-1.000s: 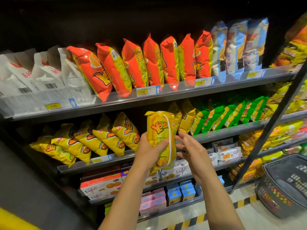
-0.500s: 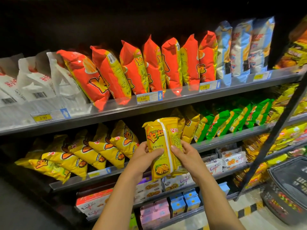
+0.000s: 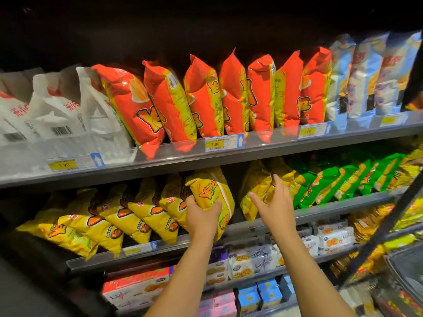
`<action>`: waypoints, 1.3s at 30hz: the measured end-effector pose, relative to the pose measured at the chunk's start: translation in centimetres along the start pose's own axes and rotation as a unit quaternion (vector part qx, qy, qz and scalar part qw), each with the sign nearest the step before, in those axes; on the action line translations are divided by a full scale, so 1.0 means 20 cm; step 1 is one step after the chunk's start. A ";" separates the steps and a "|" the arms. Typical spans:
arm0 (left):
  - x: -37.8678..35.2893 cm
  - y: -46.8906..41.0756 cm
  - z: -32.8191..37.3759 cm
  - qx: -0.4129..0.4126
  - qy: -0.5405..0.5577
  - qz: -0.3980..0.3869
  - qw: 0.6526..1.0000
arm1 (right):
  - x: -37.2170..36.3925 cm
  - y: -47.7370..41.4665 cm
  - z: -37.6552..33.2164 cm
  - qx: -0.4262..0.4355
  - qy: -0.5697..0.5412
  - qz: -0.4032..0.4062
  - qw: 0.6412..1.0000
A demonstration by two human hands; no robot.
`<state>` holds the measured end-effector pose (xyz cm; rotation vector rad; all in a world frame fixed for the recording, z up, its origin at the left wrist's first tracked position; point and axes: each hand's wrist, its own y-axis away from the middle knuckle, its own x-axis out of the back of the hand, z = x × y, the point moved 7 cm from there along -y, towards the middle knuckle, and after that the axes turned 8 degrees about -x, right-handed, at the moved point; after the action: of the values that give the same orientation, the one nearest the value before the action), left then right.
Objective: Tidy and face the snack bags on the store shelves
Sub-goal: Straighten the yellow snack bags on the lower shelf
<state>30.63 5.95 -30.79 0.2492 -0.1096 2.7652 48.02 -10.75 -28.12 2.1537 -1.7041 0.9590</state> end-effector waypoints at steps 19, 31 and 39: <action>-0.18 -0.12 -0.15 0.053 0.011 0.097 0.994 | -0.19 -0.18 0.00 -0.057 0.083 0.058 0.993; -0.17 -0.15 -0.17 0.095 -0.008 0.131 0.987 | -0.11 -0.17 0.02 -0.049 -0.052 0.085 0.994; -0.18 -0.15 -0.19 0.082 -0.057 0.136 0.986 | -0.13 -0.13 0.00 -0.027 -0.076 0.082 0.993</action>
<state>34.44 7.80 -35.04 0.4669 0.0600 3.0340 50.09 -7.93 -29.11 2.1277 -1.9799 0.7949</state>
